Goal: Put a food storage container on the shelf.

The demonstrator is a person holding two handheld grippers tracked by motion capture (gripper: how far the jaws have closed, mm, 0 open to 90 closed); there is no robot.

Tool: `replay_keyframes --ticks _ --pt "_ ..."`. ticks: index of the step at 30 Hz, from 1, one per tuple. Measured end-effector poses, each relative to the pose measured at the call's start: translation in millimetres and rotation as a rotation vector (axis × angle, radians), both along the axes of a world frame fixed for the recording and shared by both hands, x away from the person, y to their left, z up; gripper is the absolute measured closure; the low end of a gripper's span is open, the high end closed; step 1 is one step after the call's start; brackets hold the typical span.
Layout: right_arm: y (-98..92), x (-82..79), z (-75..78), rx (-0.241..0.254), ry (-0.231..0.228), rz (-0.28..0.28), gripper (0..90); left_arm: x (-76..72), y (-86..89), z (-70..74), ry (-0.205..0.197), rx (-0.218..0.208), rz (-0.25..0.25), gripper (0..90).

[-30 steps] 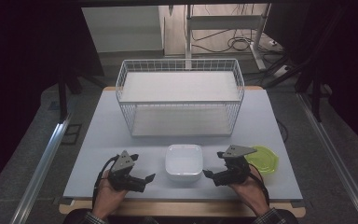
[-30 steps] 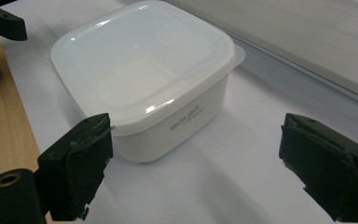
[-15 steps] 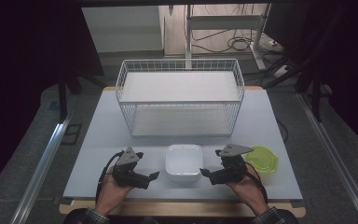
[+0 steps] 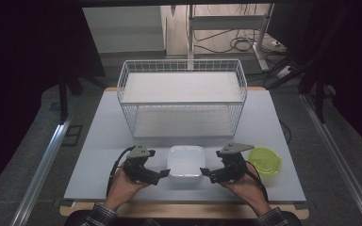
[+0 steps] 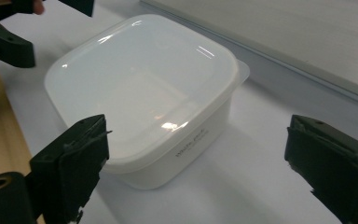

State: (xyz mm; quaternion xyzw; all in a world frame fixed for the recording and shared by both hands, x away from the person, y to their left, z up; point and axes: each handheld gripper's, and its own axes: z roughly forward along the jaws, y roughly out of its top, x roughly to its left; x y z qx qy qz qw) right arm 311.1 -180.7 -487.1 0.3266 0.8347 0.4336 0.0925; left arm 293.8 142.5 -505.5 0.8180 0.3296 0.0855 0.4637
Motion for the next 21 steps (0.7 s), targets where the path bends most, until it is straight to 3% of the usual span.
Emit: replay_keyframes --ticks 7,15,21 --pt "4.8 6.8 -1.1 0.026 0.055 0.021 11.1 11.7 -10.5 -2.5 0.028 -0.003 -0.025 4.0" --pt "14.8 19.6 -8.0 0.036 0.125 0.052 12.1 24.0 -16.3 -8.7 0.098 -0.053 -0.065 3.7" --pt "19.4 26.7 -9.6 0.064 0.184 0.079 18.9 26.4 -15.3 -11.8 0.152 -0.093 -0.100 7.2"
